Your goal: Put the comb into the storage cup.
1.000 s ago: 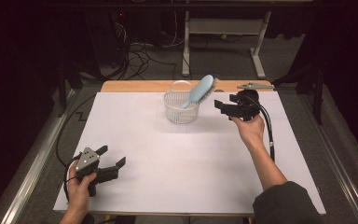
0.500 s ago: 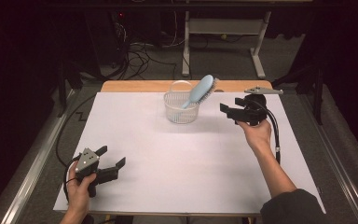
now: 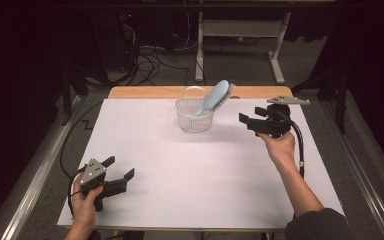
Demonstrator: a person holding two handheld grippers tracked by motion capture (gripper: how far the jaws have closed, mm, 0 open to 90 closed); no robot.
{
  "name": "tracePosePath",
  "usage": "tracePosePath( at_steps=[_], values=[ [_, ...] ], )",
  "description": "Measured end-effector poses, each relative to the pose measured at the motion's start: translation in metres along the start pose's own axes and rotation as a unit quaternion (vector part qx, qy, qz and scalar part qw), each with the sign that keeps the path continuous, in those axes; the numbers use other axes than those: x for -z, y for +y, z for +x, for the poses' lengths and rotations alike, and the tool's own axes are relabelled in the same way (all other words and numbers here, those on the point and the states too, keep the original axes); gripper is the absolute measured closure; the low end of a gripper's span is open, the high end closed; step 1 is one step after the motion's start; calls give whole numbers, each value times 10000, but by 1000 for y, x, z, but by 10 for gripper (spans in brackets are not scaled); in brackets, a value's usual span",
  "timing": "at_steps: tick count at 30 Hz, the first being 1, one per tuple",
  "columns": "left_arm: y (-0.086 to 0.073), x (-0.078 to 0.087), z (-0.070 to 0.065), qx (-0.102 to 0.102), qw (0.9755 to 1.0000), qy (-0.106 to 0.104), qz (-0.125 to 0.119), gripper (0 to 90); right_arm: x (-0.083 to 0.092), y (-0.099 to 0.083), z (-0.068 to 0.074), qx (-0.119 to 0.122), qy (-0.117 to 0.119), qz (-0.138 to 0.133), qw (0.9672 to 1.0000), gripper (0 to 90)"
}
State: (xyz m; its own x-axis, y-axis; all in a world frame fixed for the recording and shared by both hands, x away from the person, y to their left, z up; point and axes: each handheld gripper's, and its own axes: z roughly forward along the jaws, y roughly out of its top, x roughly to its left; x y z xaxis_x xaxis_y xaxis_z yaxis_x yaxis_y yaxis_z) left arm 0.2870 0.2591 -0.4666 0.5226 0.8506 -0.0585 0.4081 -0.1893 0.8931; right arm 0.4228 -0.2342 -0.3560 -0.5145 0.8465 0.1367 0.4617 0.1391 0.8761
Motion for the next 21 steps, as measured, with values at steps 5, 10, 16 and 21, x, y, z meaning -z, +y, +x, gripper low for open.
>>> tracePosePath(
  at_steps=[5,10,16,21],
  values=[
    [0,-1,1,20,10000,18,12,158,4,-3,-2,12,-6,11,10000,293],
    [0,-1,0,8,10000,10,12,158,8,-5,-6,-49,-6,-31,10000,293],
    [0,-1,-1,4,10000,5,6,158,13,-9,-9,-88,-27,-69,9999,292],
    [0,-1,0,16,10000,3,13,158,16,-13,-11,-90,-40,-36,9999,292]
  ],
)
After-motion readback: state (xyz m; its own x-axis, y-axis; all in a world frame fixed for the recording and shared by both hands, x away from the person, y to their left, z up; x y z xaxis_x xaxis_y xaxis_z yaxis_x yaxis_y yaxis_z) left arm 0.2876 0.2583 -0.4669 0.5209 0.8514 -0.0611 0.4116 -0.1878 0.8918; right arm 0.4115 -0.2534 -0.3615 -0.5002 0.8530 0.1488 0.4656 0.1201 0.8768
